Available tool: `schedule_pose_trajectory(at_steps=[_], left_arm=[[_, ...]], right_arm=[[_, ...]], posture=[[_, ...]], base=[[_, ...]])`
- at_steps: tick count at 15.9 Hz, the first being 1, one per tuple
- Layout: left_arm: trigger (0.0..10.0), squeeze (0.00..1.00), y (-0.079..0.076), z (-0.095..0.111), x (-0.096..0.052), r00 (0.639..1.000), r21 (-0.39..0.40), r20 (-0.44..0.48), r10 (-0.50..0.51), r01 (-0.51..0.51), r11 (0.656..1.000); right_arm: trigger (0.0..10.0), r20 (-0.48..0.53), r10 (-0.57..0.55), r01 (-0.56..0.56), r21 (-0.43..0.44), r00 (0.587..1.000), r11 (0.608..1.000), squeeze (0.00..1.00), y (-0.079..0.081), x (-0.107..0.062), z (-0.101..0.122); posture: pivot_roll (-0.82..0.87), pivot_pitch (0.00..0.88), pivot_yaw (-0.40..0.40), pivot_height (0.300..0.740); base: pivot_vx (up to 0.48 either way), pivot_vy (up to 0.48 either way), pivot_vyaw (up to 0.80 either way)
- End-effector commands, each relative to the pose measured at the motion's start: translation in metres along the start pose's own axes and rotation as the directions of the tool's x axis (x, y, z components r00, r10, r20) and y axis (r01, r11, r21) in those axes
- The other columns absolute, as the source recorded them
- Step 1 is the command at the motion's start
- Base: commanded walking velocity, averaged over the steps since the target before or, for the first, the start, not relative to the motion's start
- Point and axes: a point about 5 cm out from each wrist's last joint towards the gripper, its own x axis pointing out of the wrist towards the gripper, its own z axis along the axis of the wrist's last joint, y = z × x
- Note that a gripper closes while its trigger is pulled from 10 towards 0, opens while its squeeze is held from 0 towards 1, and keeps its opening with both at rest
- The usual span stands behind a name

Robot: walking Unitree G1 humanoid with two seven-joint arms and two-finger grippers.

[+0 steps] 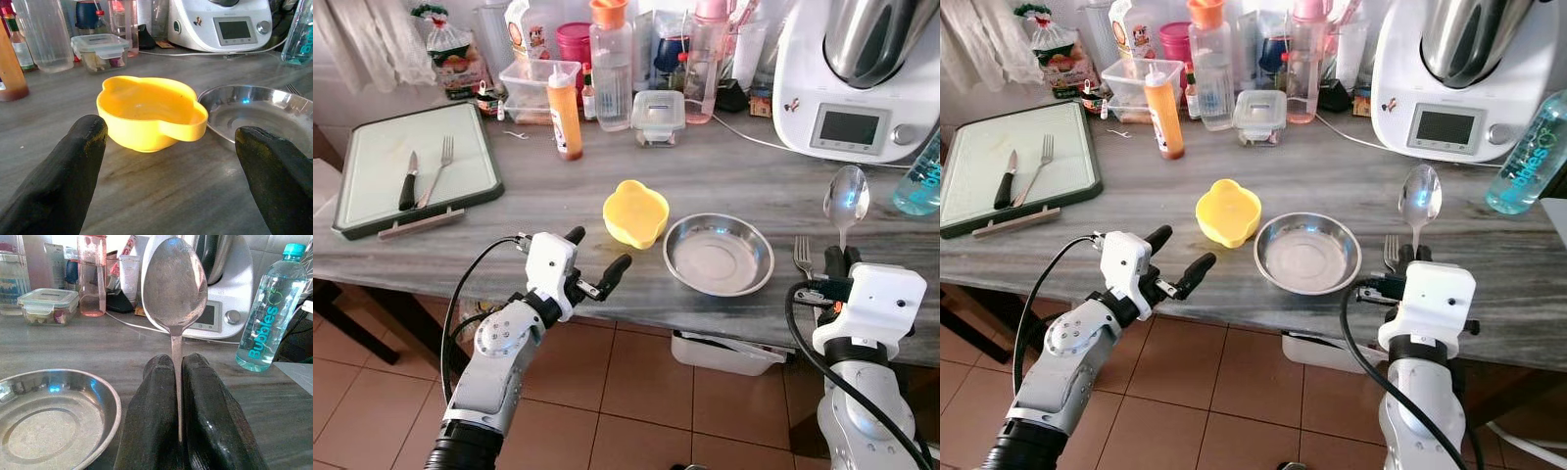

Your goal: Setting the table

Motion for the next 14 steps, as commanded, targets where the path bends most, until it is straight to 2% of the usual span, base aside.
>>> schedule_pose_trajectory(at_steps=[1, 9, 10, 14], left_arm=[[10.0, 0.0, -0.0002, 0.0027, 0.001, 1.0, 0.02, 0.002, -0.008, 0.008, 1.0], [10.0, 0.0, -0.0001, 0.0017, 0.0002, 1.0, 0.015, -0.008, -0.023, 0.023, 1.0], [10.0, 0.0, 0.0003, 0.0011, 0.0003, 1.0, -0.022, -0.01, -0.016, 0.016, 1.0], [10.0, 0.0, 0.0023, 0.0009, -0.002, 0.999, -0.017, -0.02, -0.033, 0.033, 0.999]], right_arm=[[10.0, 0.021, -0.017, 0.017, -0.001, 1.0, 1.0, 0.0, -0.0031, -0.0017, 0.0063], [10.0, 0.015, -0.023, 0.023, -0.001, 1.0, 1.0, 0.0, -0.003, -0.0024, 0.0059], [10.0, 0.011, -0.023, 0.023, 0.0, 1.0, 1.0, 0.0, -0.0029, -0.0029, 0.0055], [10.0, 0.002, -0.014, 0.014, 0.015, 1.0, 1.0, 0.0, 0.0001, -0.0036, 0.0054]], posture=[[0.0, 0.119, 0.031, 0.74], [0.0, 0.121, 0.037, 0.74], [0.0, 0.124, 0.038, 0.74], [0.0, 0.126, 0.04, 0.74]], base=[[0.0, -0.48, 0.0], [0.0, -0.48, 0.0], [0.0, 0.0, 0.0], [0.0, 0.0, 0.0]])
